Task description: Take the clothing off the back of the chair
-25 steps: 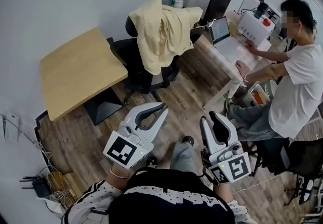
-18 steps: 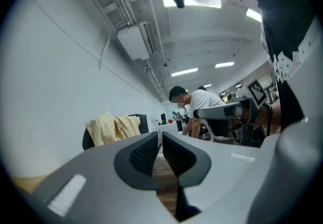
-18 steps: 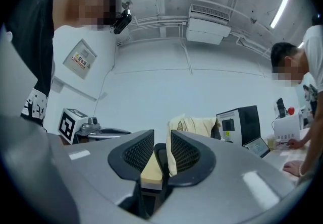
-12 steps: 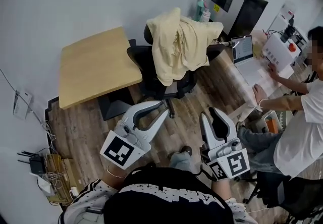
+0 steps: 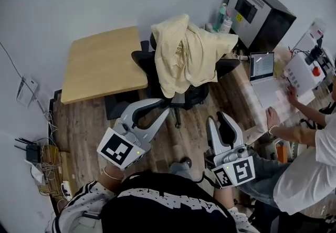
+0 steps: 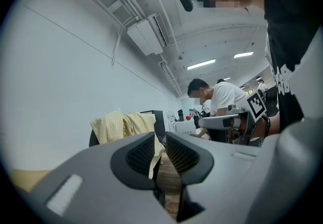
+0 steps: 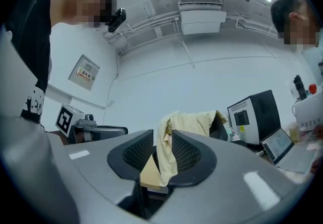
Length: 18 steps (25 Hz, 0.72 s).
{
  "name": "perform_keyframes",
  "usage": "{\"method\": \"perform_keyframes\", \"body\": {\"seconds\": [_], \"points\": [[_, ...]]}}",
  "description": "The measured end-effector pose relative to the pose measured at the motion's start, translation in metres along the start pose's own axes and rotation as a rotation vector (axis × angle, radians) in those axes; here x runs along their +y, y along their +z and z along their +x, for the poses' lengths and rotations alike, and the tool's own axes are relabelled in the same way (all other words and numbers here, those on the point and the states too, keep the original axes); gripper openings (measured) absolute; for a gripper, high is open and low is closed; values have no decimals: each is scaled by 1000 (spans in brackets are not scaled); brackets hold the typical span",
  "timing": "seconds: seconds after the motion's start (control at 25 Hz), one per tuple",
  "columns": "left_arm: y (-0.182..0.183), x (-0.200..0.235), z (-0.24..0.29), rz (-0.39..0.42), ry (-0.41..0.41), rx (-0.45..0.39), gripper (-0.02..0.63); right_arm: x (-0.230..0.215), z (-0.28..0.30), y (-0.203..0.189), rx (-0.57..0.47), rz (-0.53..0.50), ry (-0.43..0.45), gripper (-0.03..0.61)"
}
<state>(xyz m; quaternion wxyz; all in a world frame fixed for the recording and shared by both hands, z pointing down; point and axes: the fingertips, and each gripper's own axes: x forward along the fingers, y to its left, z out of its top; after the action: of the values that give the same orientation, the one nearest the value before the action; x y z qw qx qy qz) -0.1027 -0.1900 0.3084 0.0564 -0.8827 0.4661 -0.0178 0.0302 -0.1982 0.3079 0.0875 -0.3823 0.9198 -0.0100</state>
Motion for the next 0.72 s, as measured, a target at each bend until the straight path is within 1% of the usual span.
{"method": "perform_keyframes", "body": {"seconds": [0.08,0.16,0.4,0.52,0.72], "points": [[0,0,10,6,19,28,58,-11,4,1,-14,13,23,132],[-1,2,18,6,44,36,66,-25,10,0,-13,13,34,132],[-6,19,34,38,140,36,83,-58,29,-6,7,14,71,135],[-6,24,45,28,183,40,95,-73,37,-6,7,19,94,137],[-10,33,59,46,247,46,98,-96,49,-7,6,12,133,140]]}}
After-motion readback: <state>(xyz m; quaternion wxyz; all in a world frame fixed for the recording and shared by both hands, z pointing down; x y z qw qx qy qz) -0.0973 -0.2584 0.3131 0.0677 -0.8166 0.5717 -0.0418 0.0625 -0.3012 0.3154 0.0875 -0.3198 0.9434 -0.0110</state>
